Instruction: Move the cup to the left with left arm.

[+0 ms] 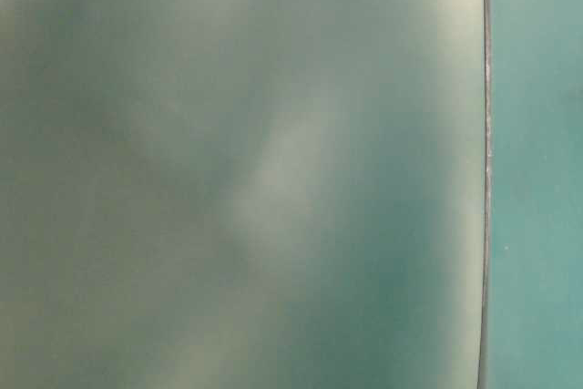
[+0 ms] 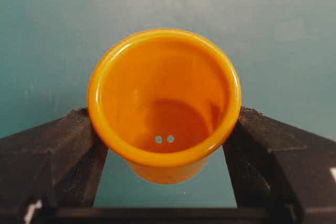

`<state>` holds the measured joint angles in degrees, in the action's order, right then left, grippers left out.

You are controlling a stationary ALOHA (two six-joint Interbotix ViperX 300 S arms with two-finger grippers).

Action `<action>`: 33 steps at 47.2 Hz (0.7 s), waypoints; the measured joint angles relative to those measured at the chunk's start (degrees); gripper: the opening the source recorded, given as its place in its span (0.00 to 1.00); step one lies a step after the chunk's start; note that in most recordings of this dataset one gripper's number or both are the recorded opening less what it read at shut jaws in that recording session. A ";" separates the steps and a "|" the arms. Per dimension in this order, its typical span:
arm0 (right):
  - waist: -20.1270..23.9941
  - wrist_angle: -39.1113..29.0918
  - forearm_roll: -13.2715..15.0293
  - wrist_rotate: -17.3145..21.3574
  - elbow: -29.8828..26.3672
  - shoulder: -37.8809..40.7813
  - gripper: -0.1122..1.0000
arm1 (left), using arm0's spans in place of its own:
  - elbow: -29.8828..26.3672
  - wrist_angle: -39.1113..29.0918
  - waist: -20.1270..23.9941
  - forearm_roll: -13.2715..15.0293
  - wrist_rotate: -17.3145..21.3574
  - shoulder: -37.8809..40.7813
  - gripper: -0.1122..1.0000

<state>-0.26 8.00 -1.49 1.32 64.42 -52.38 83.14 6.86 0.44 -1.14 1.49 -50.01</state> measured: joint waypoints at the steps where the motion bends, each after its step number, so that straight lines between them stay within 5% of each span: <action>1: 0.00 -0.09 -0.09 0.00 0.00 0.00 0.10 | 0.00 0.09 0.09 0.00 0.00 0.00 0.68; 33: 0.00 -0.79 0.00 0.00 0.00 0.00 0.10 | 0.00 0.00 0.88 0.00 0.18 0.09 0.68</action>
<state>-0.26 7.21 -1.49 1.32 64.42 -52.38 83.14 6.86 1.32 -1.14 1.67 -49.92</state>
